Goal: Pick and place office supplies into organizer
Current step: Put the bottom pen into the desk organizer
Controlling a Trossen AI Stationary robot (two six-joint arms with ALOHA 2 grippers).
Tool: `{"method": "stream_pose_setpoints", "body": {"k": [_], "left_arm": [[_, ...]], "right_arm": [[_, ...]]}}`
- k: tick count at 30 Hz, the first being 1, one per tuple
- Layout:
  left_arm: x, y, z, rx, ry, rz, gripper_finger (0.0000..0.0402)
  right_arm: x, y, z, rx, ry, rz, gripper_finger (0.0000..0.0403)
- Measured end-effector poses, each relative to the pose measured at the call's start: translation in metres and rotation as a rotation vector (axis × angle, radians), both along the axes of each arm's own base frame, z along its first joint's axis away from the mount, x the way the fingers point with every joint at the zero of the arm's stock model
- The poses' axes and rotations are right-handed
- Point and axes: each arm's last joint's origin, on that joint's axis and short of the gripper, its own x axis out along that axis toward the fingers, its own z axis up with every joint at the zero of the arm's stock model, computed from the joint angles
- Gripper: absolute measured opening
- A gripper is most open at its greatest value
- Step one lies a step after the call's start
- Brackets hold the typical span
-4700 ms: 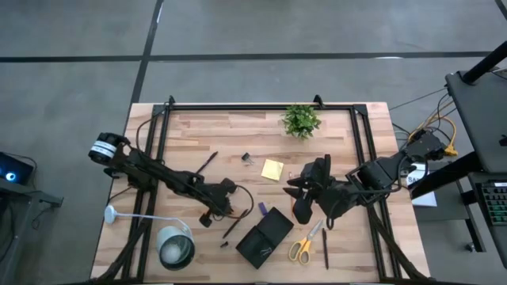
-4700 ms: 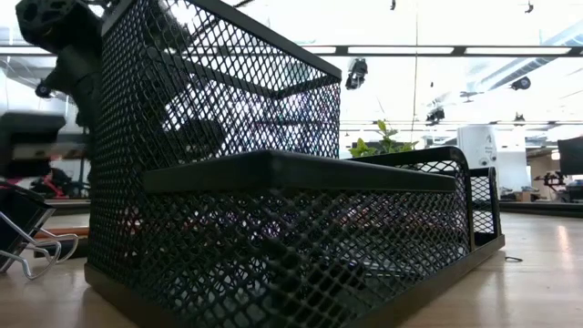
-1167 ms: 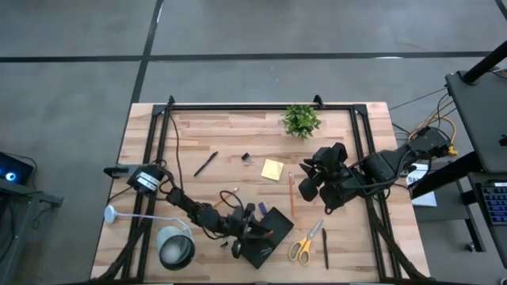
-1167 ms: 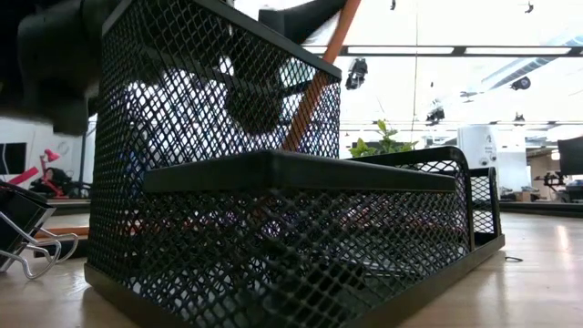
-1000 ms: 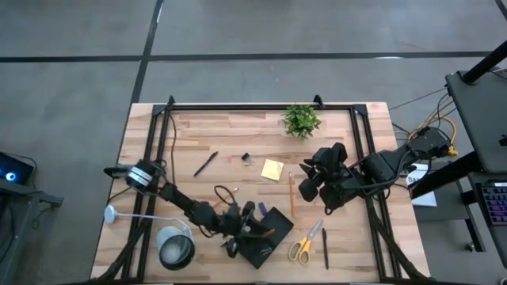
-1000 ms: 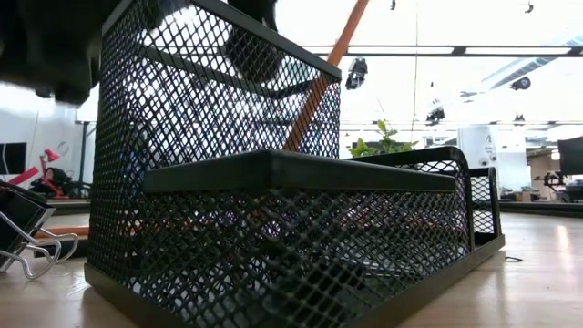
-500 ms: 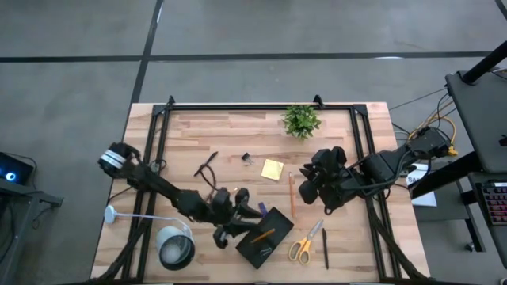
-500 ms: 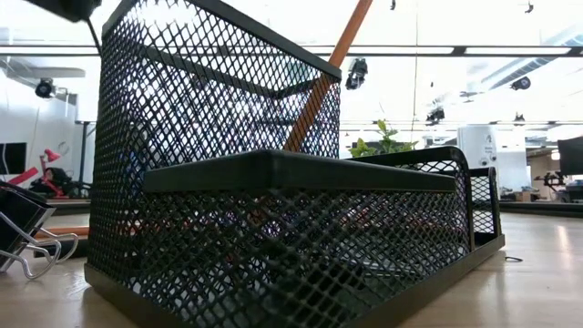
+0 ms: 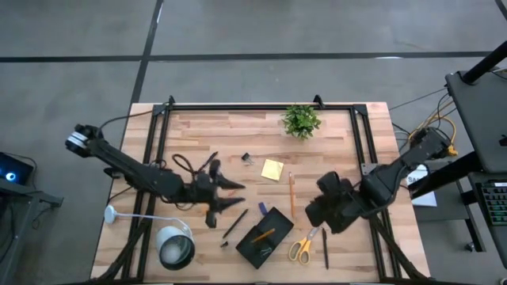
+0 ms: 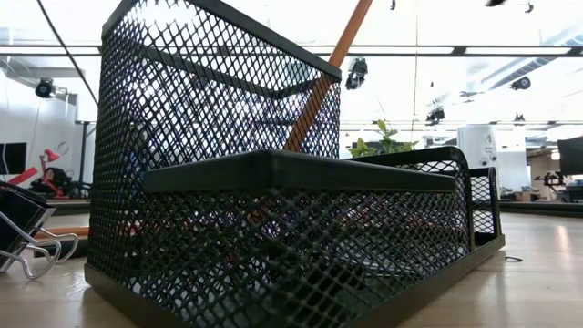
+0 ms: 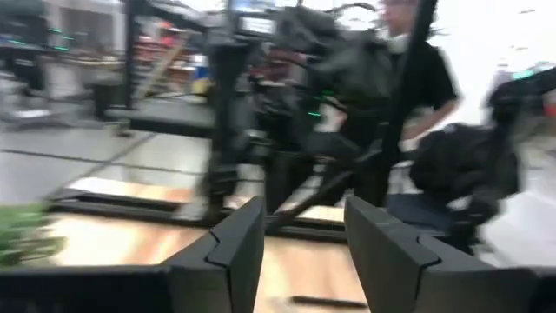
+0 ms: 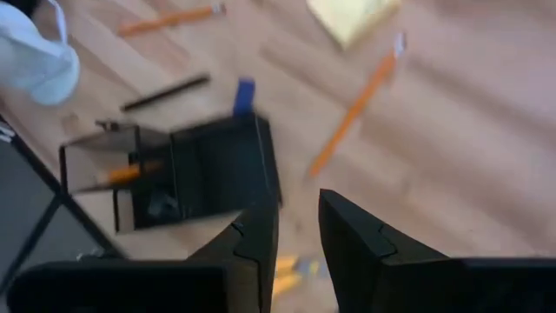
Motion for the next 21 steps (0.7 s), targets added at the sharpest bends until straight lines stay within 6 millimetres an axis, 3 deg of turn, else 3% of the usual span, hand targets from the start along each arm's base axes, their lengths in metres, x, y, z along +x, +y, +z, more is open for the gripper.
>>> {"method": "stream_pose_setpoints", "body": {"k": [5, 14, 21], "left_arm": [[-0.02, 0.013, 0.011, 0.082, 0.044, 0.118, 0.0144], [-0.036, 0.021, 0.021, 0.124, 0.036, 0.121, 0.0144], [-0.036, 0.021, 0.019, 0.145, 0.062, 0.121, 0.0144]], "right_arm": [[-0.012, 0.013, -0.02, 0.198, 0.097, -0.143, 0.0105], [-0.027, 0.037, -0.062, 0.425, 0.204, -0.248, 0.0183], [-0.03, 0.051, -0.09, 0.474, 0.181, -0.227, 0.0193]]}}
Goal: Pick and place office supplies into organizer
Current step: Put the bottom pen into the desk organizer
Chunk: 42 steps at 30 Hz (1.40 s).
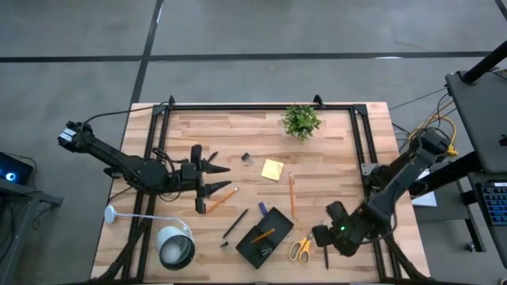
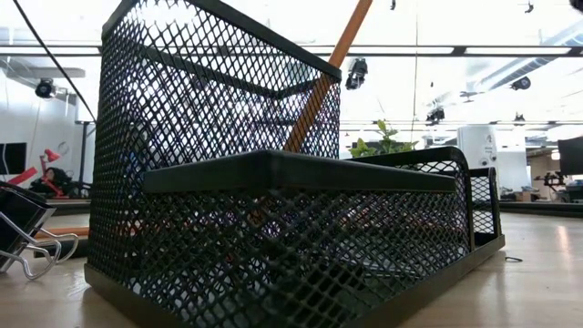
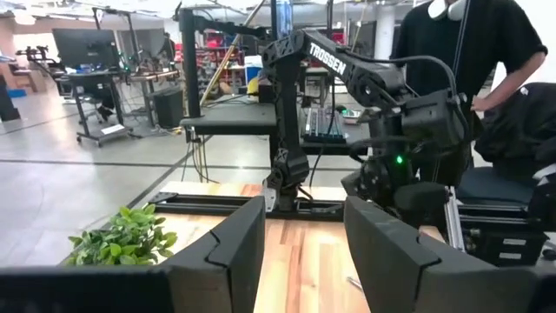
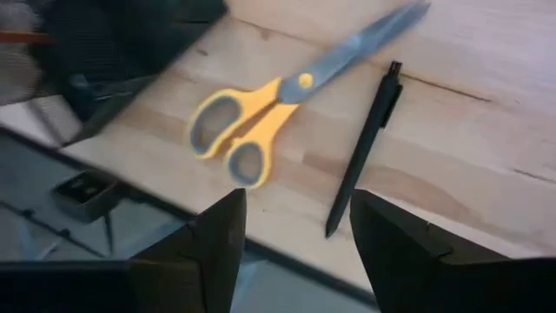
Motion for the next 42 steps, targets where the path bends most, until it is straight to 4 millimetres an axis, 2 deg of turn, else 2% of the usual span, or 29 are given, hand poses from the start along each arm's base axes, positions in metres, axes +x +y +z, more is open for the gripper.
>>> {"method": "stream_pose_setpoints", "body": {"k": [2, 8, 18, 22, 26, 37, 42], "left_arm": [[0.0, 0.0, -0.001, 0.004, 0.009, 0.0, 0.0144], [0.001, 0.0, -0.003, 0.013, 0.027, 0.001, 0.0144], [0.001, 0.0, -0.003, 0.013, 0.027, 0.0, 0.0144], [0.001, -0.001, -0.004, 0.013, 0.028, 0.001, 0.0144], [0.003, -0.002, -0.005, 0.016, 0.036, 0.001, 0.0144], [0.008, -0.004, -0.011, 0.022, 0.056, 0.0, 0.0144], [0.008, -0.004, -0.01, 0.023, 0.056, 0.0, 0.0144]], "right_arm": [[0.0, 0.007, -0.011, -0.015, 0.02, 0.017, 0.0191], [0.017, 0.029, -0.035, -0.014, 0.061, 0.054, 0.0178], [0.042, 0.062, -0.063, -0.053, 0.153, 0.087, 0.0167], [0.043, 0.065, -0.057, -0.076, 0.167, 0.083, 0.0169], [0.035, 0.061, -0.055, -0.136, 0.227, 0.079, 0.0167], [0.028, 0.06, -0.064, -0.12, 0.258, 0.048, 0.0173], [0.026, 0.06, -0.074, -0.105, 0.285, 0.038, 0.0173]]}}
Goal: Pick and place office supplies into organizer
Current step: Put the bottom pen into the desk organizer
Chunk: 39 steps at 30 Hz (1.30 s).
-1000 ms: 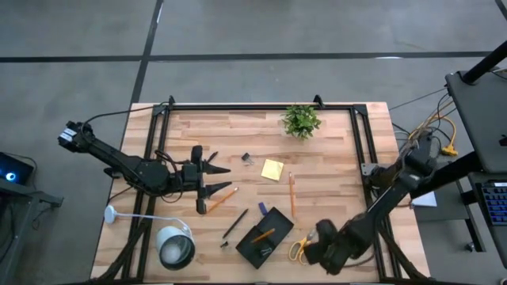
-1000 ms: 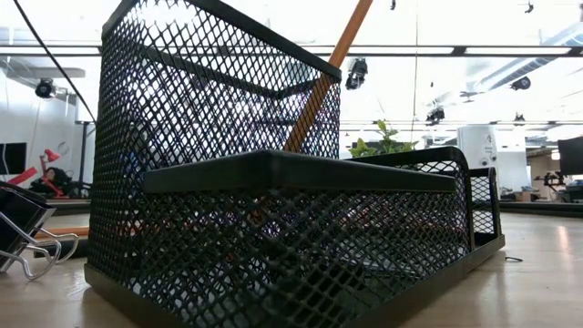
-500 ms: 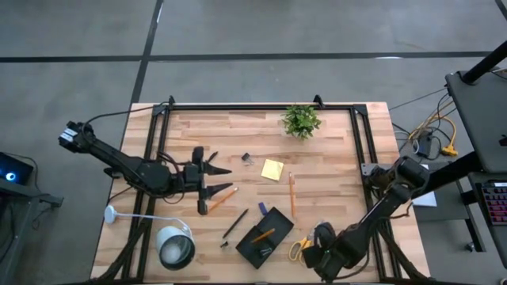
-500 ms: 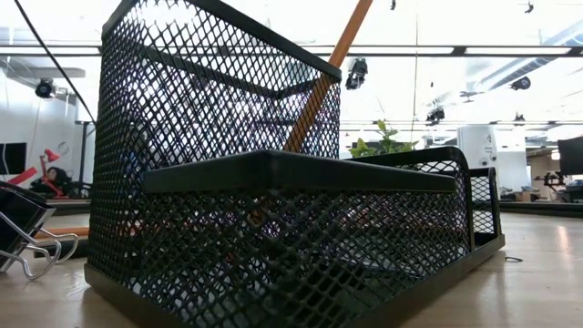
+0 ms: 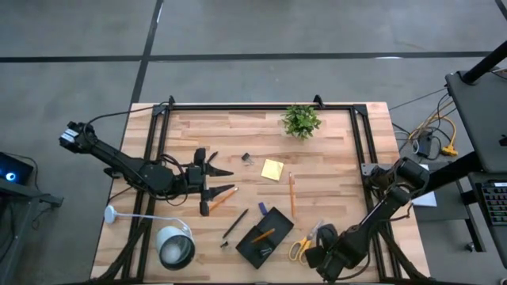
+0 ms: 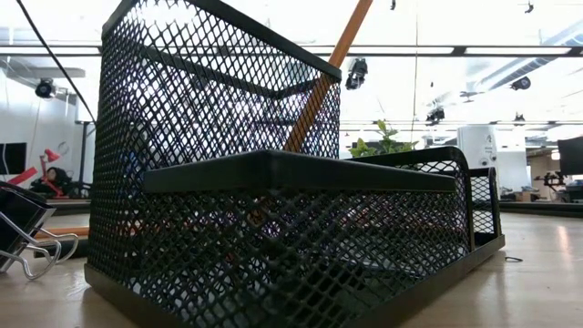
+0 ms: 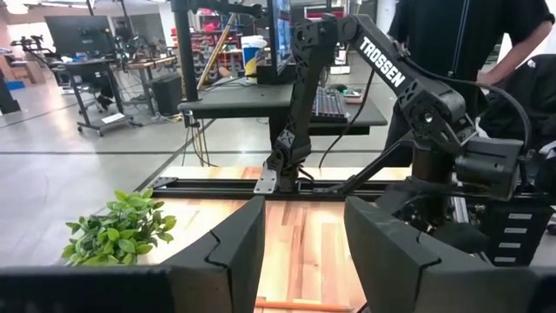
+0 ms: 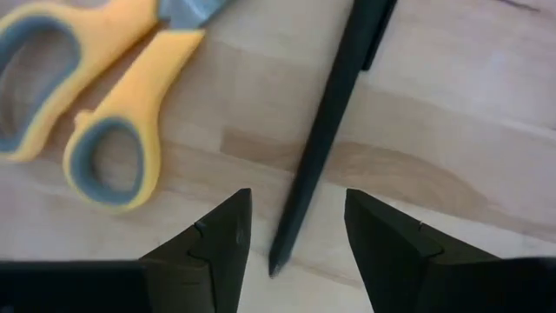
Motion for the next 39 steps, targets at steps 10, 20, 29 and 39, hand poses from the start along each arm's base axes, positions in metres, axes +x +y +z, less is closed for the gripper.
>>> {"method": "stream_pose_setpoints", "body": {"k": [10, 20, 29, 39], "left_arm": [[0.0, 0.0, 0.0, 0.004, 0.0, 0.001, 0.0144], [0.001, 0.003, 0.0, 0.004, 0.0, 0.013, 0.0144], [0.002, 0.004, 0.0, 0.004, 0.0, 0.02, 0.0144], [0.003, 0.004, -0.001, 0.005, 0.002, 0.021, 0.0144]], "right_arm": [[-0.002, 0.001, -0.011, 0.034, -0.019, -0.021, 0.0166], [-0.004, 0.0, -0.017, 0.045, -0.019, -0.023, 0.0143], [-0.005, -0.001, -0.022, 0.078, -0.017, -0.02, 0.0096], [-0.006, -0.002, -0.023, 0.07, -0.014, -0.009, 0.0026]]}}
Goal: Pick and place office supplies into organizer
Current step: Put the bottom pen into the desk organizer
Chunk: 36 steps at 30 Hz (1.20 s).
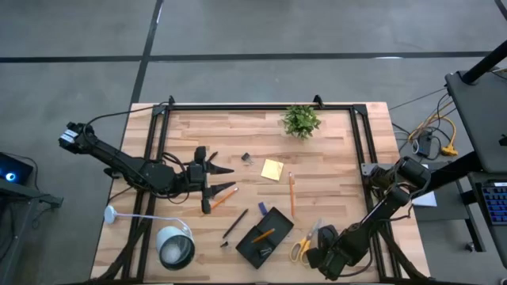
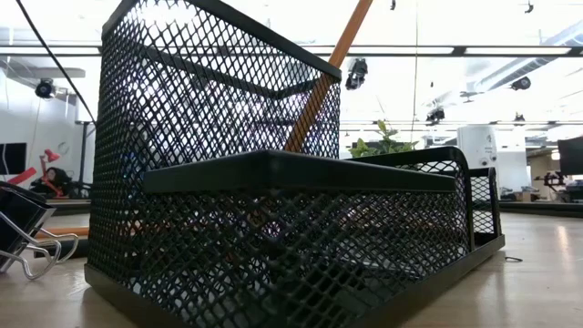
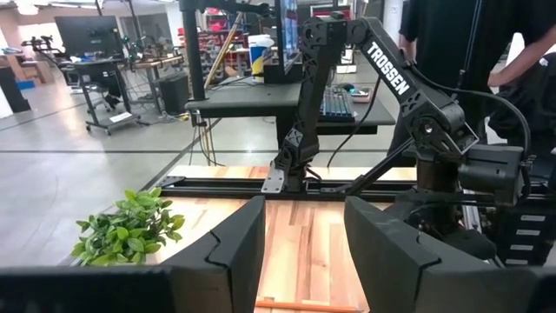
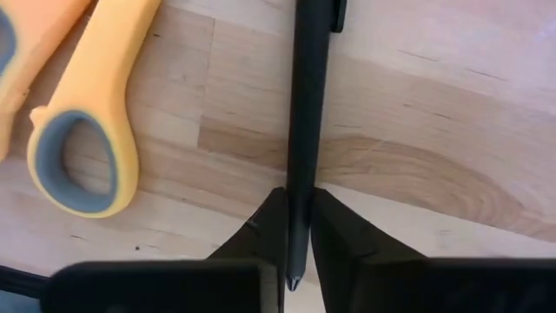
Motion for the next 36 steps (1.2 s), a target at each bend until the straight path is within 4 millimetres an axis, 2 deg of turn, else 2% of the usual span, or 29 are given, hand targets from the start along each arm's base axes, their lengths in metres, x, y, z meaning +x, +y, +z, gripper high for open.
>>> {"method": "stream_pose_setpoints", "body": {"k": [9, 16, 21, 26, 36], "left_arm": [[0.003, 0.007, 0.0, 0.001, 0.001, 0.035, 0.0144], [0.004, 0.01, 0.0, 0.001, 0.001, 0.049, 0.0144], [0.005, 0.009, -0.002, 0.004, 0.008, 0.05, 0.0144], [0.007, 0.009, -0.004, 0.007, 0.016, 0.049, 0.0144], [0.008, 0.01, -0.004, 0.008, 0.018, 0.054, 0.0144]], "right_arm": [[0.004, 0.003, 0.008, -0.029, -0.022, 0.007, 0.002], [0.007, 0.008, 0.024, -0.053, -0.005, 0.01, 0.002], [0.009, 0.011, 0.043, -0.086, 0.019, 0.037, 0.002], [0.015, 0.015, 0.069, -0.126, -0.03, 0.034, 0.002], [0.036, 0.024, 0.118, -0.174, -0.317, -0.03, 0.002]]}}
